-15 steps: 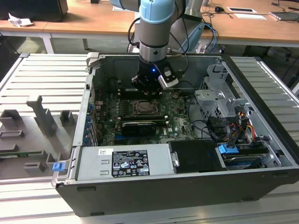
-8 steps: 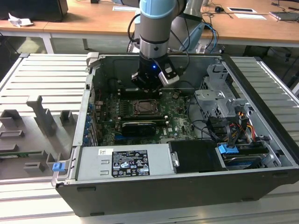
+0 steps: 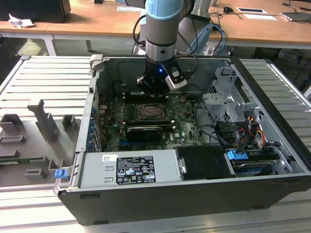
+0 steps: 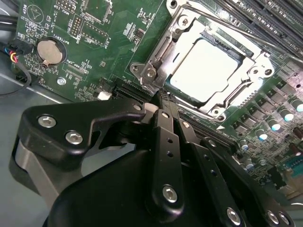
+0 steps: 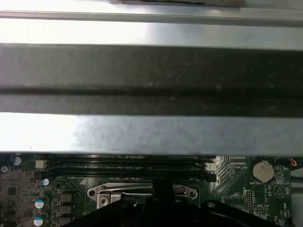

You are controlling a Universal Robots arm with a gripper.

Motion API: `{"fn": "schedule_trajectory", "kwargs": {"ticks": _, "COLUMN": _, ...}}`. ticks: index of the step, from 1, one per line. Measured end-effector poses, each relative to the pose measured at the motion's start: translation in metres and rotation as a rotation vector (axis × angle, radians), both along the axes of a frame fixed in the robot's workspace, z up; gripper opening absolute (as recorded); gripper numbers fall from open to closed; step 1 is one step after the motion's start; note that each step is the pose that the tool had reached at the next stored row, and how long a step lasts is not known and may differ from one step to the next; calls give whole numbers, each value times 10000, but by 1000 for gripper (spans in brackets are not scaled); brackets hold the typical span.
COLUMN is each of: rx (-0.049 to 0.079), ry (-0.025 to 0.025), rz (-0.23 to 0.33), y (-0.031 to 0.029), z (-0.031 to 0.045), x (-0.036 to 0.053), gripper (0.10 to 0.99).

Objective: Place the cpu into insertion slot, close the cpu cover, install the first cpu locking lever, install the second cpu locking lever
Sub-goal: 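Install the second cpu locking lever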

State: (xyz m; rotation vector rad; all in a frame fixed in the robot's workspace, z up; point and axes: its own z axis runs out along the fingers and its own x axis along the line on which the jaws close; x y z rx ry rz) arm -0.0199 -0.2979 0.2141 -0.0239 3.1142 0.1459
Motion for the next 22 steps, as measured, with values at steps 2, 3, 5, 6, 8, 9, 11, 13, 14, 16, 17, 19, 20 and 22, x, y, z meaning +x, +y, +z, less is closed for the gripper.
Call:
{"fn": "schedule_trajectory", "kwargs": {"ticks": 2, "rx": -1, "ry": 1, "rz": 1, "y": -7, "z": 1, "x": 1, "gripper": 110}}
{"fn": "schedule_trajectory", "kwargs": {"ticks": 3, "rx": 0, "ry": 0, "rz": 0, "y": -14, "z": 0, "x": 1, "gripper": 110}}
{"fn": "schedule_trajectory", "kwargs": {"ticks": 5, "rx": 0, "ry": 0, "rz": 0, "y": -39, "z": 0, "x": 2, "gripper": 110}}
{"fn": "schedule_trajectory", "kwargs": {"ticks": 6, "rx": 0, "ry": 0, "rz": 0, "y": -42, "z": 0, "x": 2, "gripper": 110}}
{"fn": "schedule_trajectory", "kwargs": {"ticks": 8, "rx": 0, "ry": 0, "rz": -1, "y": -56, "z": 0, "x": 2, "gripper": 110}}
{"fn": "schedule_trajectory", "kwargs": {"ticks": 9, "rx": -1, "ry": 0, "rz": 0, "y": -61, "z": 0, "x": 2, "gripper": 110}}
{"fn": "schedule_trajectory", "kwargs": {"ticks": 11, "rx": -1, "ry": 0, "rz": -1, "y": -71, "z": 2, "x": 2, "gripper": 110}}
{"fn": "schedule_trajectory", "kwargs": {"ticks": 13, "rx": -1, "ry": 0, "rz": -1, "y": -75, "z": 82, "x": 2, "gripper": 110}}
{"fn": "schedule_trajectory", "kwargs": {"ticks": 14, "rx": -1, "ry": 0, "rz": 0, "y": -76, "z": 101, "x": 2, "gripper": 110}}
{"fn": "schedule_trajectory", "kwargs": {"ticks": 16, "rx": 1, "ry": 0, "rz": 1, "y": -83, "z": 109, "x": 2, "gripper": 110}}
{"fn": "schedule_trajectory", "kwargs": {"ticks": 17, "rx": -1, "ry": 0, "rz": 0, "y": -92, "z": 110, "x": 2, "gripper": 110}}
{"fn": "schedule_trajectory", "kwargs": {"ticks": 19, "rx": -1, "ry": 1, "rz": 0, "y": -116, "z": 110, "x": 2, "gripper": 110}}
{"fn": "schedule_trajectory", "kwargs": {"ticks": 20, "rx": -1, "ry": 0, "rz": 0, "y": -130, "z": 110, "x": 2, "gripper": 110}}
{"fn": "schedule_trajectory", "kwargs": {"ticks": 22, "rx": -1, "ry": 1, "rz": 0, "y": -156, "z": 110, "x": 2, "gripper": 110}}
